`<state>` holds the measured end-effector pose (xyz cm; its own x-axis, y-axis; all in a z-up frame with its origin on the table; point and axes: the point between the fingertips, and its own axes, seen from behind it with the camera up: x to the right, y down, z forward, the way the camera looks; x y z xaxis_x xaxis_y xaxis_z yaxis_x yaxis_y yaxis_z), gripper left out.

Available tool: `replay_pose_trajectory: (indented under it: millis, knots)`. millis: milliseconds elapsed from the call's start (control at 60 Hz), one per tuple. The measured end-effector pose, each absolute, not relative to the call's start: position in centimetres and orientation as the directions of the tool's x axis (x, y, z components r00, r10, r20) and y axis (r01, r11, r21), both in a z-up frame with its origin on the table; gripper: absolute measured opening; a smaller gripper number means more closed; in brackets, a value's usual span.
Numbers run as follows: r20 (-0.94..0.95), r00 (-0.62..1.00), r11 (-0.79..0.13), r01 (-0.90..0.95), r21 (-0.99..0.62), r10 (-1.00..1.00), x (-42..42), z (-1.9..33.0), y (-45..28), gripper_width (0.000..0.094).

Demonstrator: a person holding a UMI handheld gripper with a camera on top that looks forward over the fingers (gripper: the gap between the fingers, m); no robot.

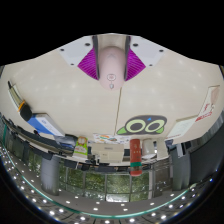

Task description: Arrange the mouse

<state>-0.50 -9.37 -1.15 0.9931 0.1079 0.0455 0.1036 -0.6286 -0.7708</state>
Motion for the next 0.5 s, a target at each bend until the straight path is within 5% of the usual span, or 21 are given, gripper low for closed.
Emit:
replay_pose_trajectory:
  millis: [200,500]
  knots:
    - [0.04,0.999,-0.619,0.049,-0.784,0.029,0.2,1.5,-9.2,0.0339]
    - [0.022,0.998,-0.43,-0.005,-0.903,-0.057,-2.6,17.4,-0.2,0.0339]
